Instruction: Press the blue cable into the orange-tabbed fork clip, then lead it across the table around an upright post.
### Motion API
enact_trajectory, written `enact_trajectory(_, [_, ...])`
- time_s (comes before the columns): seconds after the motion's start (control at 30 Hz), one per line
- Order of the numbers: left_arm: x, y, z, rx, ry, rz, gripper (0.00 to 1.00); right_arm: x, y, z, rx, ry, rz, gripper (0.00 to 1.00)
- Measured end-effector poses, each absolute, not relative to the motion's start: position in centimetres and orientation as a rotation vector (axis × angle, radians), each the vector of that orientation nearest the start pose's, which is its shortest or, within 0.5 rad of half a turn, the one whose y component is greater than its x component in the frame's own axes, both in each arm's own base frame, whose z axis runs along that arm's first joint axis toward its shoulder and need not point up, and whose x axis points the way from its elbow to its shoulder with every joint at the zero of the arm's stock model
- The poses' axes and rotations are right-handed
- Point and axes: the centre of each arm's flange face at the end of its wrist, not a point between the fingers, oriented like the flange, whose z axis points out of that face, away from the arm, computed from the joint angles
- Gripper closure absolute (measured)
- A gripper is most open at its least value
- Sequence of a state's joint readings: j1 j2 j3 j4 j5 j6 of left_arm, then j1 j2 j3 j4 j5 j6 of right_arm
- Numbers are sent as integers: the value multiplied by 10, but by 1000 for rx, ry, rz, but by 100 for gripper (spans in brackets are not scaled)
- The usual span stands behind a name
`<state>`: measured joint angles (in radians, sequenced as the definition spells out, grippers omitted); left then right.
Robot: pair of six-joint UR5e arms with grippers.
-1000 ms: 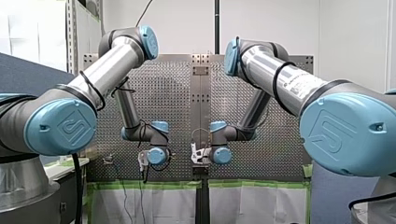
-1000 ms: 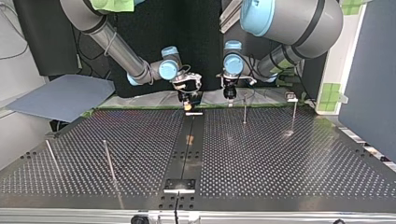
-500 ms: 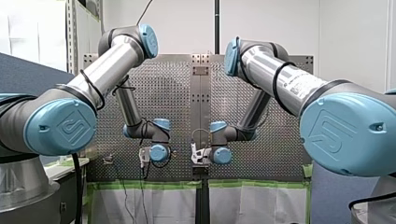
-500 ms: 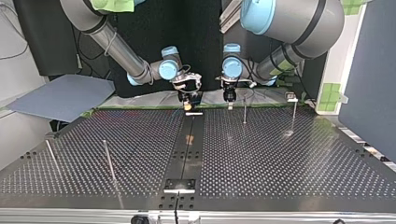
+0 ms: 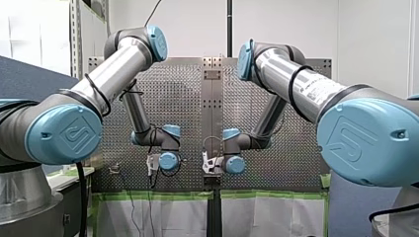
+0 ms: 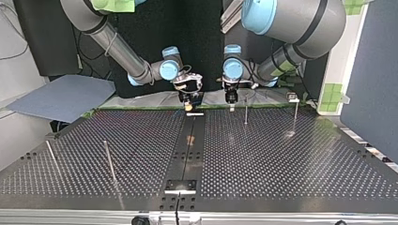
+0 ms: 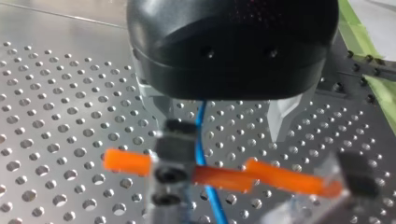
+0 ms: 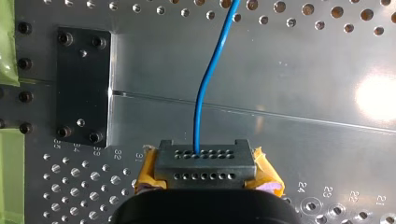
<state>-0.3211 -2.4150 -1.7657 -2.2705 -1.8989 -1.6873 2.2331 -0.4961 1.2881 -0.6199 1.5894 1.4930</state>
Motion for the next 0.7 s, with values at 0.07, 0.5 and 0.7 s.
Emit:
enact_trajectory(0.07, [531,-284,-7,-56,1728,-30,0,553,-495,-30,1842,-830,1488,100])
enact_trajectory(0.5, [526,-284,-7,-55,1729,57,99,552,-495,-30,1843,-829,1486,100])
enact_trajectory(0.7, [523,-285,-7,-58,1730,83,99,552,-495,-31,1844,-829,1485,100])
